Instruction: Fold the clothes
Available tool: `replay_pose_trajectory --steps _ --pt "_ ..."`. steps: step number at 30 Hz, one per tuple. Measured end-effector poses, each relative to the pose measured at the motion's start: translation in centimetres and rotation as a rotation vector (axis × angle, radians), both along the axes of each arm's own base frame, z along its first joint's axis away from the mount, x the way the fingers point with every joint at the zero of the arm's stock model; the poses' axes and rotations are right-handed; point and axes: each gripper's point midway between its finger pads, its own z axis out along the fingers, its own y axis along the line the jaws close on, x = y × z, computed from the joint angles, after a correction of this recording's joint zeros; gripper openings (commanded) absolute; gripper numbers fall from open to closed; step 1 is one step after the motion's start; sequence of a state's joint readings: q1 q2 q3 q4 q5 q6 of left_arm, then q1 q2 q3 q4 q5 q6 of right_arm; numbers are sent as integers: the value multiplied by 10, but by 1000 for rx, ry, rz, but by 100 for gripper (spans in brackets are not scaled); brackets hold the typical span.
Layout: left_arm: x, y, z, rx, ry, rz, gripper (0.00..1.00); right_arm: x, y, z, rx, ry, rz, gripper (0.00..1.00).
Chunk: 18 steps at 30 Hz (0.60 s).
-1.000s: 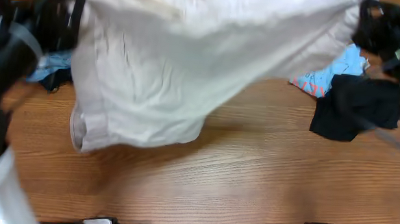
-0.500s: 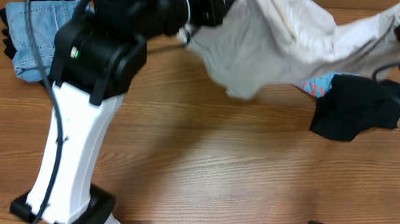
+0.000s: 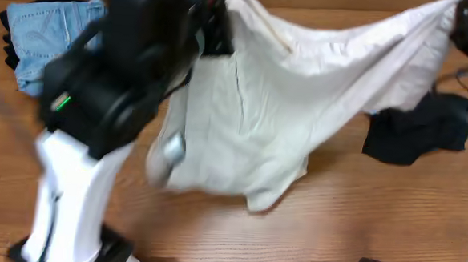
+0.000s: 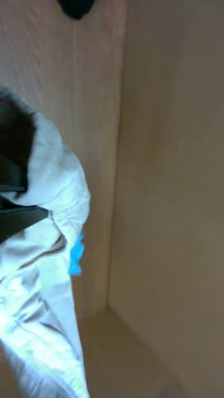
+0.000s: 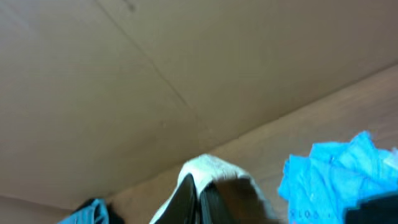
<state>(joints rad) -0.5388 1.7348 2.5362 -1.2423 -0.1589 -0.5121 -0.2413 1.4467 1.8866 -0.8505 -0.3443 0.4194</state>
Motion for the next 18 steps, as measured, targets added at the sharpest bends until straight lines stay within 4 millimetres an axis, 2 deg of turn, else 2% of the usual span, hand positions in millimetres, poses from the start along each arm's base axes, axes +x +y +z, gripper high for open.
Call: replay_pose_trajectory --steps 1,3,4,5,6,7,9,10,11,12,14,15,17,18 --pt "26 -5 -9 16 -11 14 5 21 -1 -6 4 -12 15 4" --pt "98 -14 -33 65 -68 44 6 68 7 -26 20 -28 65 4" --pt "120 -13 -46 98 -77 51 7 83 13 -34 29 -34 92 4" --pt "154 -7 -61 144 -111 77 6 94 19 -34 31 -62 119 4" --pt "167 2 -67 172 -122 99 6 95 21 -30 31 -79 128 4" --pt "172 12 -66 188 -135 116 7 93 21 -19 25 -110 133 4" --pt "168 29 -46 194 -174 135 8 77 14 11 11 -168 123 4" --pt "154 38 -28 199 -198 138 8 66 13 24 5 -186 116 4" --pt "143 42 -16 202 -211 135 8 55 14 29 8 -175 114 4" --pt "124 48 -15 220 -175 126 6 43 17 26 19 -135 113 4" --pt "84 60 -17 259 -91 109 8 21 27 11 50 -28 124 4" --pt "71 67 -26 280 -32 109 11 13 33 -9 76 67 131 4" --pt "44 80 -70 350 175 112 12 -3 52 -57 125 282 165 4" --pt "38 83 -93 375 269 115 12 -8 66 -84 145 388 193 4"
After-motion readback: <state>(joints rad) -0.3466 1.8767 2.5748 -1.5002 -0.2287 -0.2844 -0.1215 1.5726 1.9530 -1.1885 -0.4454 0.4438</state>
